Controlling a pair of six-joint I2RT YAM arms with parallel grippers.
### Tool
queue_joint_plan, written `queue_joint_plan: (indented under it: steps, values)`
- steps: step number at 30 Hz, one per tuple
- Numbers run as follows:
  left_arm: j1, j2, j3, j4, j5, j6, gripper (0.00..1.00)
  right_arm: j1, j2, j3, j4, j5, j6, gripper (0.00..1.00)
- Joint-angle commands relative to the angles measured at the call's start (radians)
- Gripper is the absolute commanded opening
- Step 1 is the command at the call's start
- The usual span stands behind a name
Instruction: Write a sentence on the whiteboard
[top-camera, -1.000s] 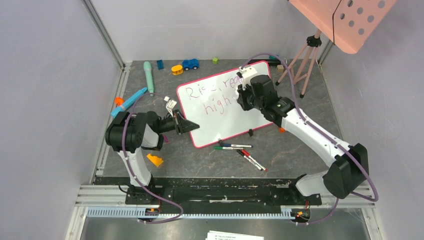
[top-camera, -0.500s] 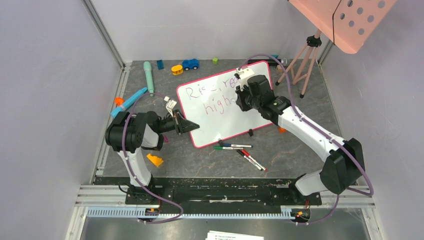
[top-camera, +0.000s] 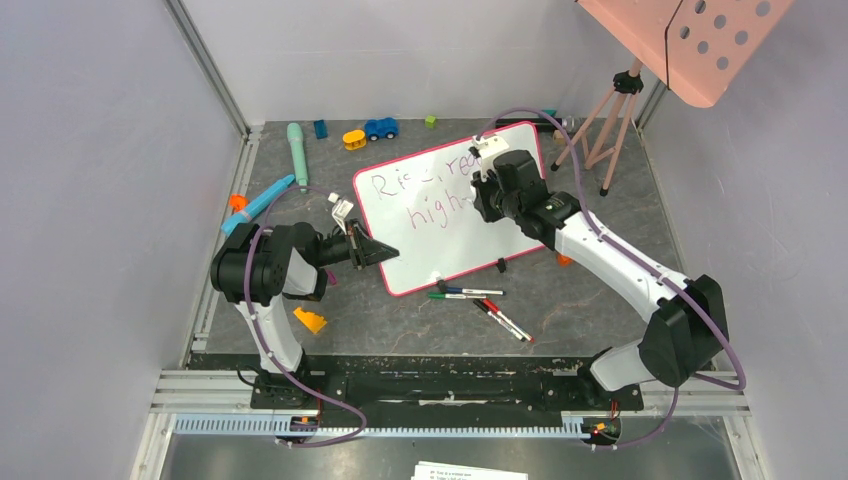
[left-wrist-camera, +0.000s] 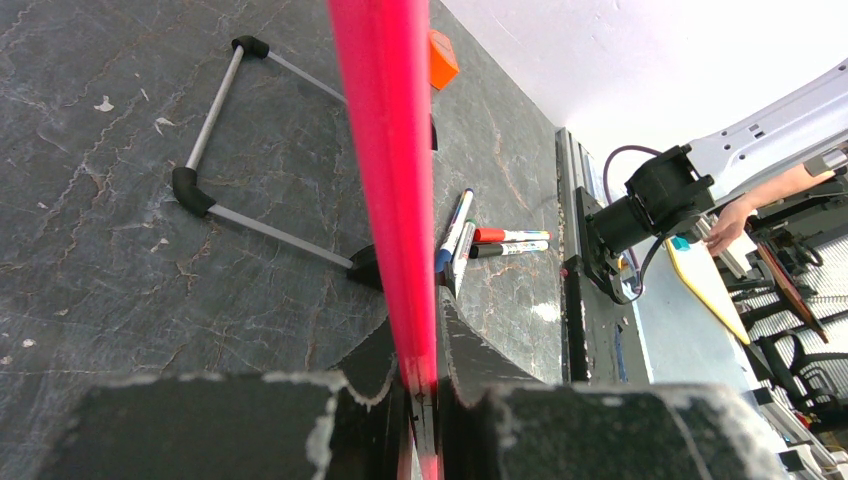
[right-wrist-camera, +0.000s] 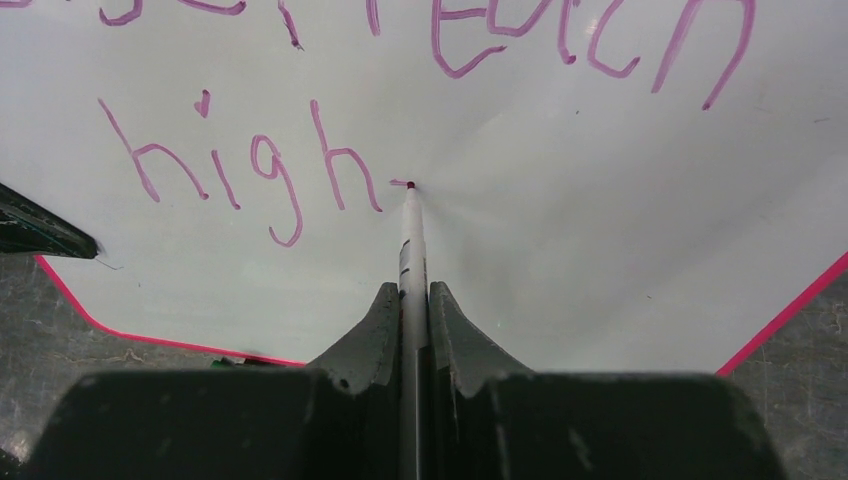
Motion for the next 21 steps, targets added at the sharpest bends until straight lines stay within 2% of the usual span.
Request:
queue_joint_plan:
  steps: [1,21]
  values:
    - [-0.017,-0.008,-0.008,0.066,0.083,0.128,0.07,-0.012,0.001,0.041,0.011,0.076,-0.003,0.0]
    - [-0.016,-0.008,-0.008,0.066,0.083,0.129,0.07,-0.015,0.044,0.1,0.031,-0.007,-0.018,0.0]
